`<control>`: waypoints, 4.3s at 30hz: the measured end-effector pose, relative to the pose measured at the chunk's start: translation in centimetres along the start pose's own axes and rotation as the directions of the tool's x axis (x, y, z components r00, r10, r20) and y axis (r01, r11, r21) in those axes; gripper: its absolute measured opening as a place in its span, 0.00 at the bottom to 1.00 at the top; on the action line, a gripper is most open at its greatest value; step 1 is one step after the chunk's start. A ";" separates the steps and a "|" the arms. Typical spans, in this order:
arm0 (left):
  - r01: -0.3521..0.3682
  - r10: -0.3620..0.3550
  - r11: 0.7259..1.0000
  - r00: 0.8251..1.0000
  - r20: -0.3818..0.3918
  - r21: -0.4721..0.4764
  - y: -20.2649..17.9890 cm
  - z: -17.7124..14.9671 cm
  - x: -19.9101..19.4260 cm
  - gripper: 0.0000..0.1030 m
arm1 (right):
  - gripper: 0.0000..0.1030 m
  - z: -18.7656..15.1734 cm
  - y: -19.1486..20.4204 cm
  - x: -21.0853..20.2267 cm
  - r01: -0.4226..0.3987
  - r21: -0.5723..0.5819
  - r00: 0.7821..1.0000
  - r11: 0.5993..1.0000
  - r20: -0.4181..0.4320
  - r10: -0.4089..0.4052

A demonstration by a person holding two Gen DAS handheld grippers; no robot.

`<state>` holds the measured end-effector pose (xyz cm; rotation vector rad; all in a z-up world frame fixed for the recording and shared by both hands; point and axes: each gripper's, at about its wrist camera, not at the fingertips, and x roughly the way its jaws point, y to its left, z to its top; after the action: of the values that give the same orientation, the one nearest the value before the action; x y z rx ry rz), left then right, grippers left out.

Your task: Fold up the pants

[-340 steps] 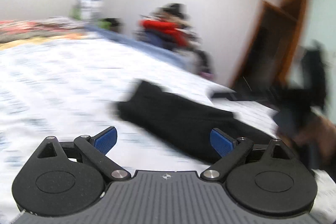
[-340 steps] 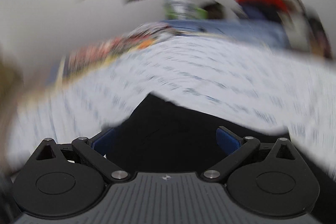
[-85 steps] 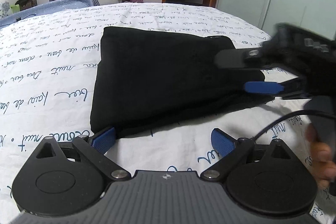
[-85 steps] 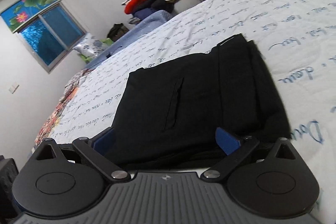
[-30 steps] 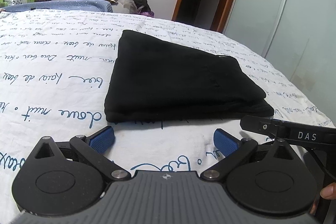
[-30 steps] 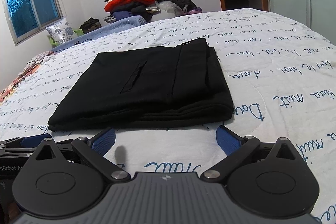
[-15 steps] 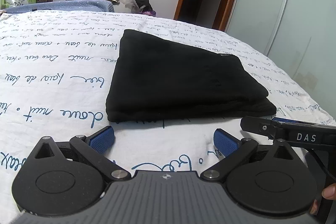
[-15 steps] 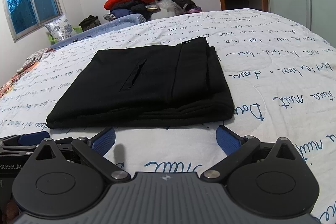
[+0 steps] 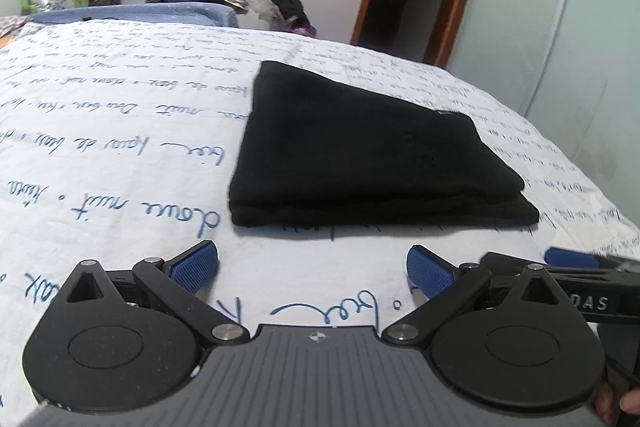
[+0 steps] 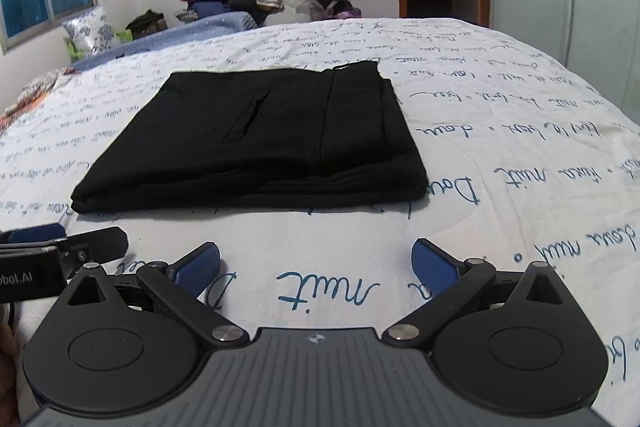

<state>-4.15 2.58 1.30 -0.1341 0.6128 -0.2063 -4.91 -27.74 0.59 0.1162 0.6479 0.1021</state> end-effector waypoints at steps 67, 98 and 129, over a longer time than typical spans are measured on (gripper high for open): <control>-0.035 0.036 0.999 0.999 -0.022 0.032 -0.5 0.1 0.4 0.99 | 1.00 0.3 0.0 0.4 0.011 0.008 1.000 1.000 0.007 -0.011; -0.035 0.035 0.999 0.999 -0.022 0.032 -0.5 0.1 0.4 0.99 | 1.00 0.2 0.0 0.3 0.010 0.009 1.000 1.000 0.008 -0.011; -0.034 0.035 0.999 0.999 -0.021 0.030 -0.5 0.2 0.4 0.99 | 1.00 0.0 0.2 -0.1 0.013 0.027 1.000 1.000 0.018 -0.014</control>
<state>-3.83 2.03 1.30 -0.0922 0.6330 -0.1836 -5.06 -27.59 0.67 0.1388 0.6323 0.0789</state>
